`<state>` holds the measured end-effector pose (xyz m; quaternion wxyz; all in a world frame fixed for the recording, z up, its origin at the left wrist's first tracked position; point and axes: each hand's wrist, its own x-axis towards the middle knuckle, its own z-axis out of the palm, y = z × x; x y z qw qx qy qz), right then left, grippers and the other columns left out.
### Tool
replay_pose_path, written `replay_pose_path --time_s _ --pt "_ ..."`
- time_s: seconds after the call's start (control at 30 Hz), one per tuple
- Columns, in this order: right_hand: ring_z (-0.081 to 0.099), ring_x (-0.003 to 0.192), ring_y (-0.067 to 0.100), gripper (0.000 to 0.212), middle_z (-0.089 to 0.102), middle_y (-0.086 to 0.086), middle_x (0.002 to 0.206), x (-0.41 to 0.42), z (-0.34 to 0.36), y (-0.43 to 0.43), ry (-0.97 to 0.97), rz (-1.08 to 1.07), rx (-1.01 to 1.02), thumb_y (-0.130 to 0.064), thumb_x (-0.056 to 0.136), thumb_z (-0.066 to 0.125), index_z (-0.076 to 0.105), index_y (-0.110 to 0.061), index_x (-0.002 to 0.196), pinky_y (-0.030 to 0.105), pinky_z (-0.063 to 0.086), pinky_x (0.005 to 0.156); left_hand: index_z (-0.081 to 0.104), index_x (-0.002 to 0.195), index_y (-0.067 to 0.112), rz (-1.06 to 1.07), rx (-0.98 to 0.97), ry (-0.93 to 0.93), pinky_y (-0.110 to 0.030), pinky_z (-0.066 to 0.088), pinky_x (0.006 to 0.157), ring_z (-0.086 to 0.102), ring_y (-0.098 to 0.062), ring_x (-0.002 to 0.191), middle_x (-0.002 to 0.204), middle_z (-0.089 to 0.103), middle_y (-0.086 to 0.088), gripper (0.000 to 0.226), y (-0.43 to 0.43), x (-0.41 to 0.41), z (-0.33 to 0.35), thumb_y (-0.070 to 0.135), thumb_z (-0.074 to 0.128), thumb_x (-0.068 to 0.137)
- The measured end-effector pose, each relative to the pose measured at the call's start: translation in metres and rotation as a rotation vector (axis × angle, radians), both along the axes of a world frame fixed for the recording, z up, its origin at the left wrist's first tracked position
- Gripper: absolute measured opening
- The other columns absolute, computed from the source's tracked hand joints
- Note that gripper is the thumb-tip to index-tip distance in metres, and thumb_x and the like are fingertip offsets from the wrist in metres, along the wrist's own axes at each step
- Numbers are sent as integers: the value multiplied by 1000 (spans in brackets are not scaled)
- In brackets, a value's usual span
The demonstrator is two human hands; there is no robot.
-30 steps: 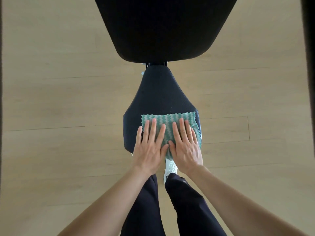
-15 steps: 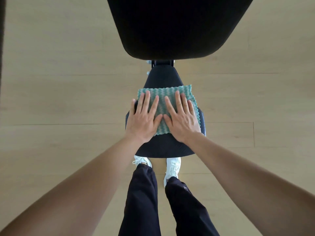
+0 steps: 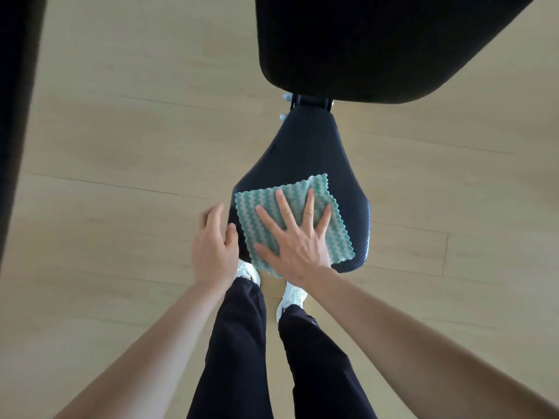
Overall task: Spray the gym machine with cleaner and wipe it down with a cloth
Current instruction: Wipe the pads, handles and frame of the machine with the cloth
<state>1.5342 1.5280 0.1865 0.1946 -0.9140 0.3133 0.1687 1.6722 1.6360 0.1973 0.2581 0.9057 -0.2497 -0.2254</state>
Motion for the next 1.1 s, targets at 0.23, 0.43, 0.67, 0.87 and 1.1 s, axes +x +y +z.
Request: replay_pose_path --time_s 0.23,0.43,0.67,0.87,1.1 --pt "-17 157 34 70 -10 -4 173 61 -22 -107 7 178 -64 -76 98 6 -2 -47 162 67 -6 122 69 129 24 248 17 344 -5 42 74 67 -7 96 114 71 8 33 3 -5 6 26 69 96" --pt "-9 158 37 67 -1 2 174 86 -22 -103 21 -38 -84 -62 104 9 18 -33 163 65 -5 124 72 110 38 379 -11 455 -38 58 89 73 -14 88 102 77 7 24 -7 -3 9 25 75 90" --pt "1 158 40 62 8 2 173 44 -6 -8 -70 265 -61 -60 107 21 15 -36 164 68 2 121 77 110 21 533 -123 634 -51 60 94 76 -24 92 98 79 -2 23 2 0 15 6 64 98" --pt "0 159 37 69 7 -1 173 -1 -4 -6 -83 337 -31 -70 103 23 11 -39 164 66 2 124 76 100 33 574 -134 651 -42 59 98 75 -10 97 98 80 8 29 7 -12 19 5 68 94" --pt "-7 158 38 72 -1 2 174 44 -14 -56 18 -77 -89 -72 100 10 5 -39 164 68 -3 123 76 115 18 570 -8 480 -29 55 90 71 -10 92 100 75 9 23 -8 -15 19 12 67 95"
